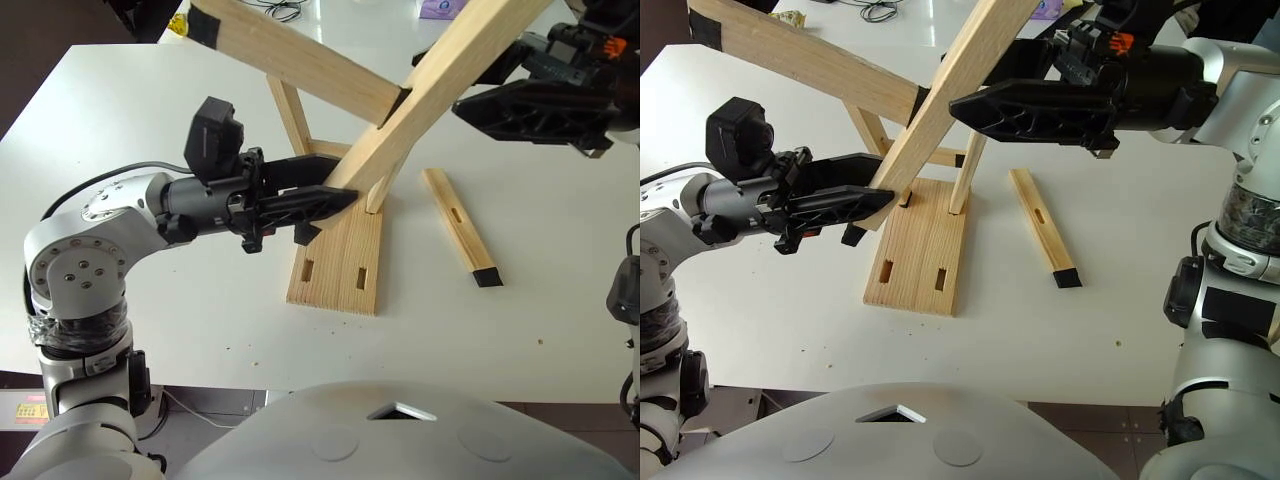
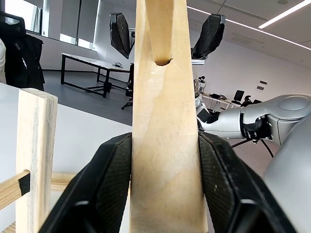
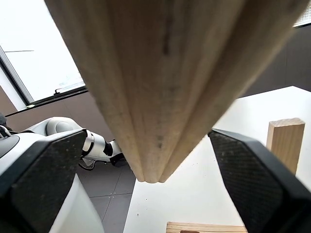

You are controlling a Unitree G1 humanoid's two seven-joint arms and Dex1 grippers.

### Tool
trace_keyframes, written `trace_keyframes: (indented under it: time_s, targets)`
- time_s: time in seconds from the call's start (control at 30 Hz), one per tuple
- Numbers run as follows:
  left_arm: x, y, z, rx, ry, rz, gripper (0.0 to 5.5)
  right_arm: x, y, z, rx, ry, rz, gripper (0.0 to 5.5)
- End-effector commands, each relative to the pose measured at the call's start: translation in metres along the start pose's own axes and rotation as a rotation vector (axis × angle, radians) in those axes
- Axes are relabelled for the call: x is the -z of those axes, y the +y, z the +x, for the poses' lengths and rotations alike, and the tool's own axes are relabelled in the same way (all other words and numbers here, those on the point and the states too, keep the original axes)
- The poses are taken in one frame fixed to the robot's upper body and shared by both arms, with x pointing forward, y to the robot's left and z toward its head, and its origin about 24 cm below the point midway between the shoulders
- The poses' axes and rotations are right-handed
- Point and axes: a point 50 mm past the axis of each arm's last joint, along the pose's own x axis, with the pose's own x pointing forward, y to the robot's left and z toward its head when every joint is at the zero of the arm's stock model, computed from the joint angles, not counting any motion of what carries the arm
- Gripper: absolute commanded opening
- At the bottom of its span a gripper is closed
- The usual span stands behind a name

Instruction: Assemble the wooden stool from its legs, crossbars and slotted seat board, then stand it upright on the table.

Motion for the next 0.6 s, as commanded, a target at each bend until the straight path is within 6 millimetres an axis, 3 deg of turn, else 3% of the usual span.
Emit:
trace_keyframes:
  time_s: [0.03, 0.43, 0.6]
  targets:
    - [0.002, -0.002, 0.003, 0.022, 0.002, 0.002, 2.05, 0.001, 0.004, 0.005, -0.024, 0.027, -0.009, 3.99]
    - [0.003, -0.001, 0.008, 0.035, 0.001, -0.009, 2.05, 0.013, 0.003, 0.01, -0.023, 0.081, -0.011, 2.14]
    - [0.001, 0.001, 0.007, 0.026, 0.0, -0.007, 2.05, 0.018, 0.002, 0.009, -0.003, 0.107, -0.024, 2.05]
